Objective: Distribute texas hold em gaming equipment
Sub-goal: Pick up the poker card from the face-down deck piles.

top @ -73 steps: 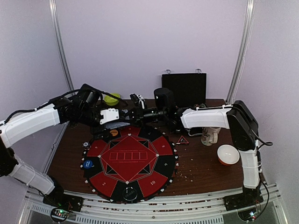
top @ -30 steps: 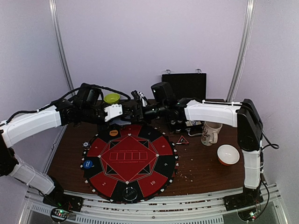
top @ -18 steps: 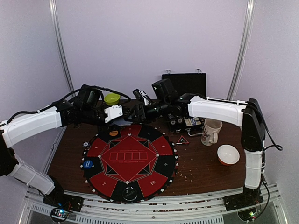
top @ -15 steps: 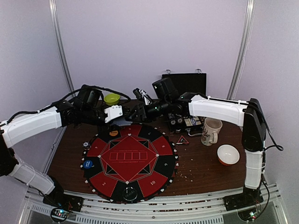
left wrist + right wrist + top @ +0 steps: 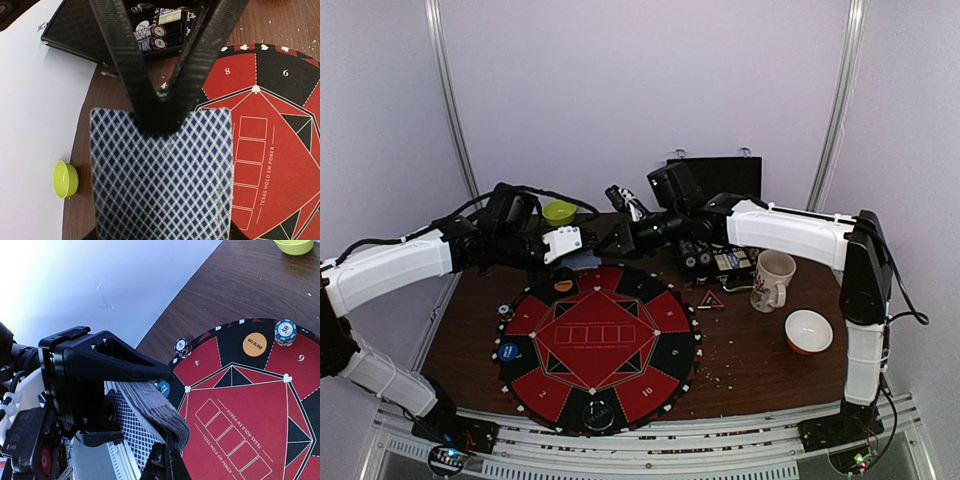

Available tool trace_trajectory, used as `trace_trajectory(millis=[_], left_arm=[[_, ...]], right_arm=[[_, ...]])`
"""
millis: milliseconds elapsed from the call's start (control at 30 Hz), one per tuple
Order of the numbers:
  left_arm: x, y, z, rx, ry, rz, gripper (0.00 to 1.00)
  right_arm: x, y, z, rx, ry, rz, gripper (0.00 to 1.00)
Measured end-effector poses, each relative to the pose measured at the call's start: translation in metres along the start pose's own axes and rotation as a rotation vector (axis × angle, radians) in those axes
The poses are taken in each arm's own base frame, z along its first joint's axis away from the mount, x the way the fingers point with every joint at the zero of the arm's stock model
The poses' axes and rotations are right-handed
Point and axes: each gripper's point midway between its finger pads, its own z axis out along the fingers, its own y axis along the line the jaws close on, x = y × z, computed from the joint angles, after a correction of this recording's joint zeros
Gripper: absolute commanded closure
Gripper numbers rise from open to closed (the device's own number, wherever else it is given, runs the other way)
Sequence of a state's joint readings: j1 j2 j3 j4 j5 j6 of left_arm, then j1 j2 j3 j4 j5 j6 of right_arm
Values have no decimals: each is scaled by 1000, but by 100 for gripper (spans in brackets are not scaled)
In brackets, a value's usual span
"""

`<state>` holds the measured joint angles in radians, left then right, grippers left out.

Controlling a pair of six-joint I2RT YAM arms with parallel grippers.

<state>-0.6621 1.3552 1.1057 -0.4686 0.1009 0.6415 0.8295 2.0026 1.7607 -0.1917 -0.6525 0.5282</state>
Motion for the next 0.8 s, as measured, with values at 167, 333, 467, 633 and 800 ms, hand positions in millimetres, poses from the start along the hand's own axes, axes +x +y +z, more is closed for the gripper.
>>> trace_trajectory(millis=[167, 333, 467, 633, 800], left_arm=[[3, 1, 1, -4, 6, -5, 49], [11, -2, 3, -1, 20, -18, 49], [15, 0, 3, -8, 25, -32, 49], [12, 4, 0, -25, 12, -41, 48], [17, 5, -1, -34, 14, -53, 49]], right_arm=[[-1, 2, -2, -21, 3, 10, 100], [-4, 1, -10, -45, -7, 24, 100], [-9, 8, -17, -78, -27, 22, 100], [-10, 10, -19, -96, -33, 24, 100], [-17, 5, -28, -90, -58, 31, 100]])
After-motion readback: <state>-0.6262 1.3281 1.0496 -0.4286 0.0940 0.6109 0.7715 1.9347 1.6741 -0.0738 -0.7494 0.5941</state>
